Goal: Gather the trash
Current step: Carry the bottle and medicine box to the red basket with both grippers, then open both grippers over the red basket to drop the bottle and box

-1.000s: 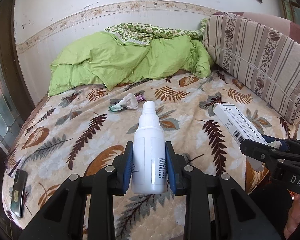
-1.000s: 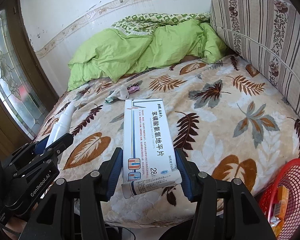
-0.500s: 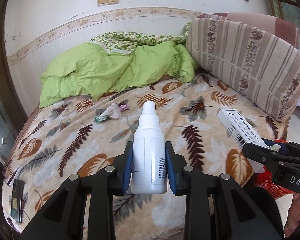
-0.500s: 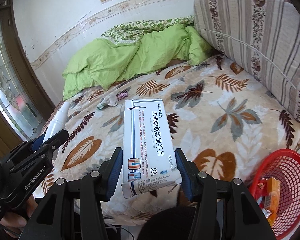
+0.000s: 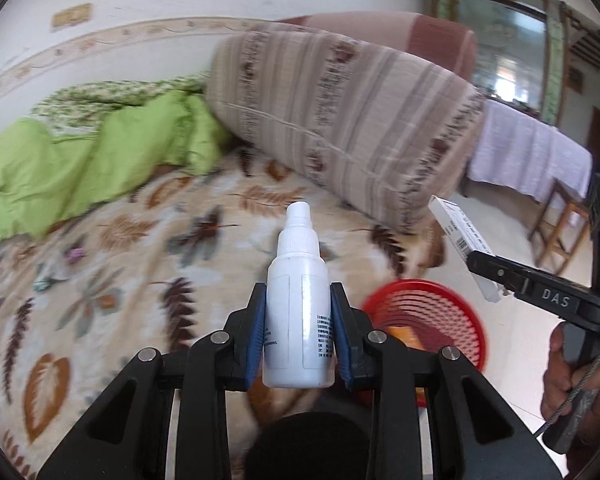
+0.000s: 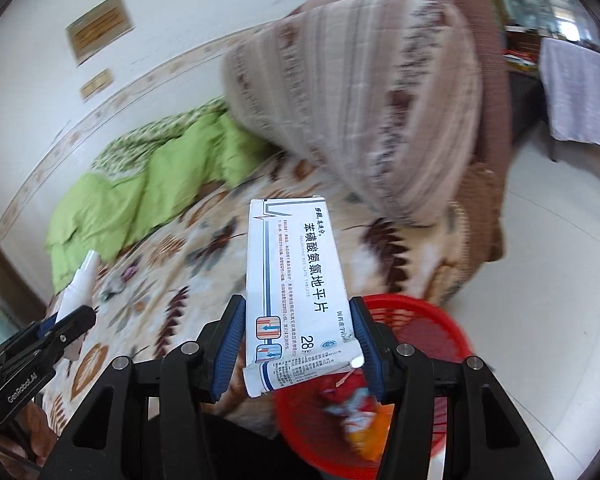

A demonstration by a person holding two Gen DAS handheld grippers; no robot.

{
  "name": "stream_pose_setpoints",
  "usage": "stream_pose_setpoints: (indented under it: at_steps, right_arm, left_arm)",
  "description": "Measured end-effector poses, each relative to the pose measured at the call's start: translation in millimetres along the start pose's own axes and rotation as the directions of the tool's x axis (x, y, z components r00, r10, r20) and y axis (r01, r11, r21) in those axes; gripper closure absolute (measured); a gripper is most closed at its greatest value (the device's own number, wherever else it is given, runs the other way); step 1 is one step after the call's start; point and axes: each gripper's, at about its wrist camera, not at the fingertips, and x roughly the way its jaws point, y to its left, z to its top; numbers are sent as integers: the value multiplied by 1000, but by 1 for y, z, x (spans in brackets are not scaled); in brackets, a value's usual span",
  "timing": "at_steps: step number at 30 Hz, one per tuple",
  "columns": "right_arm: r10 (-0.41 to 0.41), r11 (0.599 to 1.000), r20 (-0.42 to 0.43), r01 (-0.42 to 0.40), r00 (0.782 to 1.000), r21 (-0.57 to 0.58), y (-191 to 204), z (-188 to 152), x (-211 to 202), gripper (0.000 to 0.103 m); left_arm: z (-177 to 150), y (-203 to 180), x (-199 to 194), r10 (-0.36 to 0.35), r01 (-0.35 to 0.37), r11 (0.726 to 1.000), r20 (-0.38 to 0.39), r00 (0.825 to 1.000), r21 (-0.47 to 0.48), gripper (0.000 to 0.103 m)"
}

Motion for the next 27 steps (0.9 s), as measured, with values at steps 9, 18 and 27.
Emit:
stream_pose_setpoints:
  at_steps: [9,18,27]
  right_arm:
    - [-46,992,-54,52,997,112,-55,-14,12,47]
    - [-38,991,-78,48,996,126,-62,-15,23,46]
    - [-34,990,-90,45,995,130,-58,-13,25,45]
  left_arm:
    - [-2,-70,67,-128,136,989,-119,985,62,74]
    - [-12,-73,97,-172,182,983,-184,968,37,55]
    - [-7,-40,81,-155,154,988,-156,975,-19,49]
